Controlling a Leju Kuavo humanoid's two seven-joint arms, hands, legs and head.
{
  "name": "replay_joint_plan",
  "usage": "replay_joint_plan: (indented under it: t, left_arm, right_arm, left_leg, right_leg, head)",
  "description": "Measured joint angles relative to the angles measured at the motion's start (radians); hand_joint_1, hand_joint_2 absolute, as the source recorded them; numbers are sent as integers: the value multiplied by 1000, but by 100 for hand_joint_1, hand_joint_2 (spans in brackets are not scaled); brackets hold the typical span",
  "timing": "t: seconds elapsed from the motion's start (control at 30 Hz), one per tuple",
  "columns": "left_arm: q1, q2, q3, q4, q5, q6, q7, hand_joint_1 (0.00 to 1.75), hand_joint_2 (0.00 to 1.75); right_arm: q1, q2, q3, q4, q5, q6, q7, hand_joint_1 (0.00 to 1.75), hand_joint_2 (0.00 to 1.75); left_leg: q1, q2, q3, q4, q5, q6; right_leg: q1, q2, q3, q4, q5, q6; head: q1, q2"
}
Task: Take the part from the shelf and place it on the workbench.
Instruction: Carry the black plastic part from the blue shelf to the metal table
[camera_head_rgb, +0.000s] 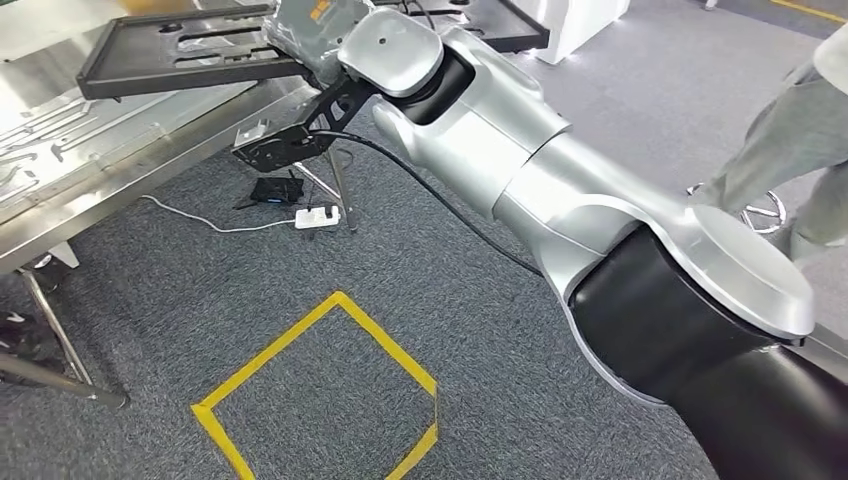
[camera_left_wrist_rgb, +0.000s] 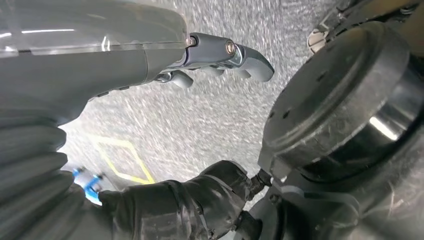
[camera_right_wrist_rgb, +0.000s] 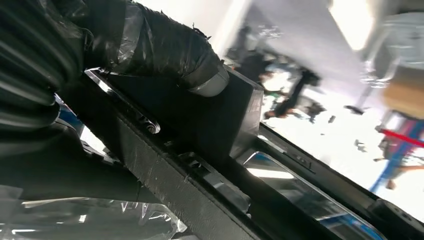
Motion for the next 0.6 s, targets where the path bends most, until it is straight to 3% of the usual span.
replay_joint_plan:
  t: [0.07,0.13,0.17,0.23,0.3,0.37,0.43,0.47,0.5,0.53,0.6]
  left_arm:
    - [-1,0,0,0,-2,0,-2,0,175]
    - [-2,2,0,0,-3,-1,-4,0,175]
    - [-2,3,0,0,-2,-1,-5,0,175]
    - [-1,4,0,0,2,-2,-6,0,175]
    - [2,7,1,0,13,-2,-9,0,175]
    - [2,11,3,0,28,-4,-14,0,175]
    - [2,15,6,0,40,-6,-18,0,175]
    - [2,16,7,0,44,-8,-21,0,175]
    - [3,16,8,0,46,-9,-23,0,175]
    - [5,17,8,0,48,-10,-25,0,175]
    - [6,18,8,0,48,-12,-26,0,175]
  right_arm:
    - [0,4,0,-1,-4,0,-1,175,175]
    - [-4,6,0,-1,-5,0,-1,175,175]
    - [-5,6,0,-1,-5,0,-1,175,175]
    - [-6,9,0,-1,-6,-1,-3,175,175]
    - [-10,10,0,0,-7,-1,-5,175,175]
    - [-16,8,0,1,-8,-1,-7,175,175]
    - [-18,5,0,2,-8,0,-10,175,175]
    - [-18,4,0,3,-8,1,-11,175,175]
    - [-18,2,0,4,-8,2,-11,175,175]
    - [-19,1,0,6,-8,2,-11,175,175]
    - [-24,-1,0,7,-8,2,-11,175,175]
  left_leg:
    - [-4,33,73,-131,54,1]
    - [-13,60,121,-221,78,14]
    - [-17,61,124,-230,75,22]
    - [-15,35,123,-230,77,36]
    - [-9,13,126,-235,81,45]
    - [-6,-7,127,-237,82,52]
    - [-6,-30,126,-236,82,56]
    - [-6,-44,127,-235,82,57]
    - [-6,-59,127,-233,82,56]
    - [-5,-74,126,-231,81,55]
    - [-5,-102,121,-222,78,49]
  right_leg:
    - [2,-25,1,4,-6,5]
    - [9,-47,2,8,-13,13]
    - [12,-56,3,9,-15,17]
    - [14,-70,5,11,-22,26]
    - [10,-34,-7,44,-48,37]
    - [4,26,-60,157,-104,43]
    - [3,49,-128,288,-148,44]
    - [2,52,-145,315,-146,44]
    - [1,55,-142,300,-124,43]
    - [-1,63,-122,249,-89,41]
    - [-8,111,-59,111,-27,36]
  head:
    - [0,0]
    - [1,0]
    - [2,0]
    - [4,0]
    - [6,0]
    - [9,0]
    - [10,0]
    - [10,0]
    - [10,0]
    - [10,0]
    - [10,0]
